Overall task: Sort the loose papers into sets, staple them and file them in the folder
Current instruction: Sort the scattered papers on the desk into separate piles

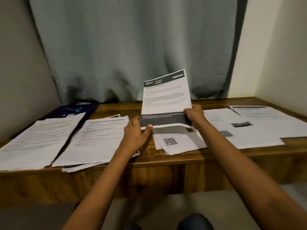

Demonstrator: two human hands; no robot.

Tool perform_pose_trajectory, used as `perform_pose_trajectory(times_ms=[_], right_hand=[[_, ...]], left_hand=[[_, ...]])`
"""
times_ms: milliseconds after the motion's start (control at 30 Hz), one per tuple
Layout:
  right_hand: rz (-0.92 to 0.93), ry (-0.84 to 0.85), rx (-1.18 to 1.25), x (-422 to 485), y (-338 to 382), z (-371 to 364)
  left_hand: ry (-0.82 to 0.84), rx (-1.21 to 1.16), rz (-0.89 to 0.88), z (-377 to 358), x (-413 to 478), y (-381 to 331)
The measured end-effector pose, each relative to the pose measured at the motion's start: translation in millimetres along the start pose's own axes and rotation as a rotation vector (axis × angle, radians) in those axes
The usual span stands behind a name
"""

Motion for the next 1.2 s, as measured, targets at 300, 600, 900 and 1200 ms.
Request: perform_pose_trajectory(times_ms=[300, 600, 900, 1200], right_hand=[[-0.044, -0.171, -0.02, 5.5, -42.5, 124.5], [-0.168, -0.286, -0.041, 15.1, -100.7, 213.4], [-0.225, -0.318, -0.049, 28.1, -130.9, 278.4], [-0.176, -0.497, -0.239, 36.4, -125.9, 369.8]], left_hand=[[0.132, 0.027, -0.08, -77.3, 40.4, -72.5], [0.31, 0.073, -0.14, -166.9, 61.7, -137.7], [0.403, 0.119, -0.198, -217.3, 70.7, -178.3], [0.441, 0.242, -0.268, -247.6, 73.6, -191.1]])
Point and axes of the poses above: each hand's wrist, its own x-axis towards the middle knuckle, its own z-axis out of the back of the hand, y = z × x, the point moved 7 cm from there along x, towards the middle knuckle, and after that the axes turned 14 degrees about y, right-handed, at the moved point
